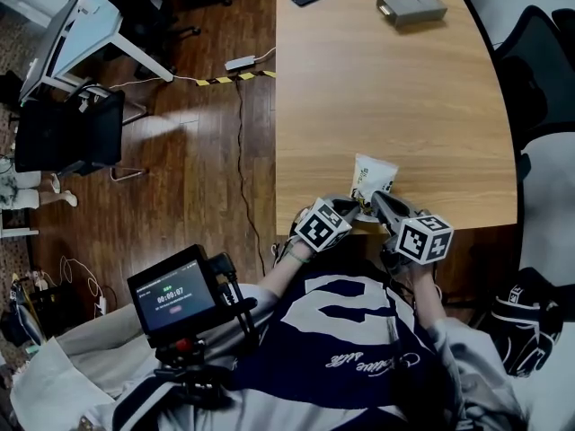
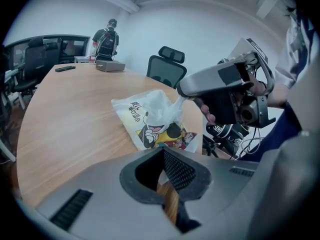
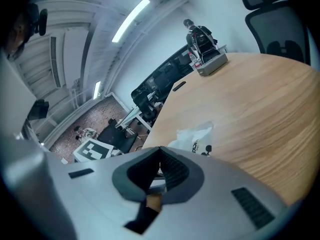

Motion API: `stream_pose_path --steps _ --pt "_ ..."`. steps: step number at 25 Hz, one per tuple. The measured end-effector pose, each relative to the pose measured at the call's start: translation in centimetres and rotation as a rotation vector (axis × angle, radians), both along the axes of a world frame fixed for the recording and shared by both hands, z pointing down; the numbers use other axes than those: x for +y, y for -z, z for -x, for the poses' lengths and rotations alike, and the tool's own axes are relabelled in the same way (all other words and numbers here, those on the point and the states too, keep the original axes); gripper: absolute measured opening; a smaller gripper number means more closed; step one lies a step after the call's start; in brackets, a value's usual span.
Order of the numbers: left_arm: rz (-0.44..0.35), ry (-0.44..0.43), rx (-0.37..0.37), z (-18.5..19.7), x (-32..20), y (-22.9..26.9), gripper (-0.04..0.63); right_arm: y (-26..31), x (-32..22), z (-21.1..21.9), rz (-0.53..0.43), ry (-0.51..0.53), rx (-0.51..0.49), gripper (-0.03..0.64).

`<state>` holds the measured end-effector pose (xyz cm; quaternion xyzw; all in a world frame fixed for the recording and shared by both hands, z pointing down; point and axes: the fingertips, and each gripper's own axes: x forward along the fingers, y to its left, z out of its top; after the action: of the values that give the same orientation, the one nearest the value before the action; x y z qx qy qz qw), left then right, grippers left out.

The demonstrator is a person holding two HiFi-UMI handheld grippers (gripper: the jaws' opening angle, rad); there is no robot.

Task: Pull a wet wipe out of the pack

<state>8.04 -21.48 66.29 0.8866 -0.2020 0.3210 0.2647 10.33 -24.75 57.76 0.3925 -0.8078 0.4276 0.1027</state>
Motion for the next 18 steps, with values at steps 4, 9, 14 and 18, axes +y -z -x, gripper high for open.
stream_pose_path --steps 4,9,14,18 --pt "-0.013 -0.002 -0.007 0.0 -0.1 -0.1 0.003 0.3 -0.1 -0.6 0.010 -0.049 -0.041 -0.002" --pt "-0.020 -0.009 -0.002 -0.1 -0.2 -0.1 0.003 0.8 0.0 -0.7 -0.008 -0.070 -0.071 -0.002" --pt "-0.021 -0.011 -0.013 -0.2 -0.2 -0.2 0.003 7.2 -2.3 -2.4 -0.097 -0.205 -0.355 -0.003" --pt "-0.015 -0.007 -0.003 -0.2 -0.1 -0.1 0.003 6.5 -2.2 -3.8 -0.124 -0.204 -0.206 -0.003"
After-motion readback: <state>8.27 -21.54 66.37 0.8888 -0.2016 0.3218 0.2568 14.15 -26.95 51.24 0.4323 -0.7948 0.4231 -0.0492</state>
